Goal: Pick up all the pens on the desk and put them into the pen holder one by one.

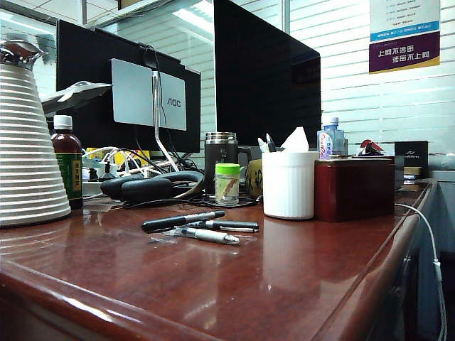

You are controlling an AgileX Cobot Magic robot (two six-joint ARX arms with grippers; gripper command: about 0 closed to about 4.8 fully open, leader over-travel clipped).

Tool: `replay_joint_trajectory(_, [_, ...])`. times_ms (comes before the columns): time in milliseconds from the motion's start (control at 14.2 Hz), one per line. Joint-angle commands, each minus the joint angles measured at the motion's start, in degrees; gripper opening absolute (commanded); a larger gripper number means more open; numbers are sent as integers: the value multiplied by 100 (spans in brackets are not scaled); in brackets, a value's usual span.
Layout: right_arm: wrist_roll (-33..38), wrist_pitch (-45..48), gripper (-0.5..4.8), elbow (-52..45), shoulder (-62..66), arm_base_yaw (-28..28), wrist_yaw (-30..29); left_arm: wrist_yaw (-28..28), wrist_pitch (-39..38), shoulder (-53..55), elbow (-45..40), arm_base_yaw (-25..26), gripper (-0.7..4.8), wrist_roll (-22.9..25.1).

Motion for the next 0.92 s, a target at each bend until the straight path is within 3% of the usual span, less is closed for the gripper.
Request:
replay_joint_trajectory(71, [63, 57, -1, -26, -4, 9, 94, 35, 42, 4, -4, 4, -6, 101])
replay_joint_trajectory(282, [72, -79, -1, -26, -4, 11, 33, 31, 42, 4, -7, 7, -6, 101])
replay_joint_trajectory(423, [439, -155, 0, 282, -4, 13, -413, 39, 129, 4, 105, 4, -2, 92])
replay_joint_trajectory(494, [625, -420, 56, 640, -2, 17, -693, 118, 68, 4, 251, 4, 108, 90])
replay_joint_trajectory(564, [505, -647, 222, 1001, 7, 15, -944, 341, -52, 4, 404, 4, 324, -83])
replay_joint_trajectory(635, [492, -695, 276, 1340, 37, 15, -1019, 796, -87, 4, 525, 4, 444, -409])
replay_joint_trajectory(705, [492, -579, 280, 1679, 109, 15, -1158, 1161, -94, 4, 660, 4, 456, -531])
replay_joint_trajectory(917, [-474, -719, 279, 3058, 1034, 22, -1976, 1211, -505, 116, 1580, 4, 468, -498])
